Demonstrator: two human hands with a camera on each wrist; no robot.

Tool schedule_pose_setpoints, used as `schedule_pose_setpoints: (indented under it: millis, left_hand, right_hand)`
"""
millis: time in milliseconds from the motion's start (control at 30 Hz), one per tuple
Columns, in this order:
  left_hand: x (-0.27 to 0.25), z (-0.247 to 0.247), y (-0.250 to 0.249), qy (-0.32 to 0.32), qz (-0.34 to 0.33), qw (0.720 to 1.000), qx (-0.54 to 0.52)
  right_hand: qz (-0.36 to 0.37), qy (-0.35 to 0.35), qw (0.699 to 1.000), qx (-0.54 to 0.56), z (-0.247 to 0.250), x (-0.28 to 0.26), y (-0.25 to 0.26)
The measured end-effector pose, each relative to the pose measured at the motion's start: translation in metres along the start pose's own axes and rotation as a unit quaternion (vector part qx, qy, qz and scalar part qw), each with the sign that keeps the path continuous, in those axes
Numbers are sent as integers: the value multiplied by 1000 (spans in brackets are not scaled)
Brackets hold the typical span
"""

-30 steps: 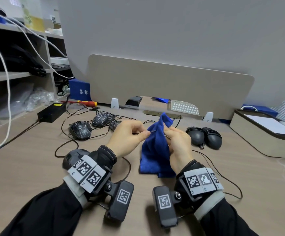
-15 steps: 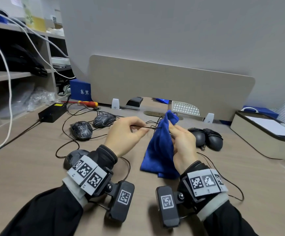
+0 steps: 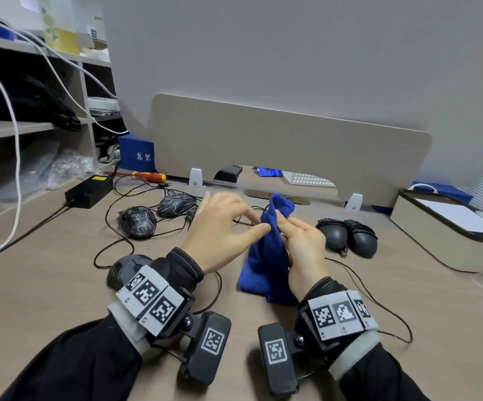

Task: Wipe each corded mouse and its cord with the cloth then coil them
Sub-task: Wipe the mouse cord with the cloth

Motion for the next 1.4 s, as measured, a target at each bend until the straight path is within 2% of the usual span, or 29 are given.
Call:
schedule_pose_setpoints:
  millis: [100,267,333,433,500,600,700,867,967,1033,1167,1233,1400]
  left_hand:
    - [0,-11,8,67,39,997,5]
    - [-1,-13,10,69,55,996,1]
    - [0,-11,11,64,69,996,-1]
    - [2,-6,20,55,86,995,-7]
    - [3,-6,25,64,110,992,-2]
    - [3,-9,32,102,152,983,-29]
    - [1,-13,28,125,145,979,-75]
    - [-1,-17,14,117,102,982,-111]
    - [1,-16,18,103,93,982,-128]
    - [2,-17,23,96,88,985,-109]
    - [2,-15,31,89,102,990,-49]
    - [5,-10,38,48,133,990,-26]
    - [5,7,48,-54,217,975,9]
  right_hand:
    - [-2,12,1000,-2,-3,0,-1]
    - [-6,-1,1000,-10,0,-1,4]
    - [-12,-33,999,1,9,3,10]
    - [-33,-124,988,87,32,17,13]
    - [-25,-153,982,108,42,23,14]
    - [-39,-115,988,97,38,22,13]
    - [-41,-77,994,59,28,19,7]
    - [0,13,1000,17,4,10,3]
    - [0,59,998,13,-3,6,3]
    - [-2,36,999,-5,4,9,3]
    - [-19,-82,995,44,28,18,12]
    - [-16,-117,991,70,36,19,17]
    - [1,-62,998,9,25,18,10]
Point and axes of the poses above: each hand's wrist, its own x-axis towards the middle knuckle, its own z-axis out of the back of the hand, y = z × x, the point moved 5 cm from there along x, towards the middle knuckle, and after that the axes turned 12 degrees about z, right-handed, at the moved point
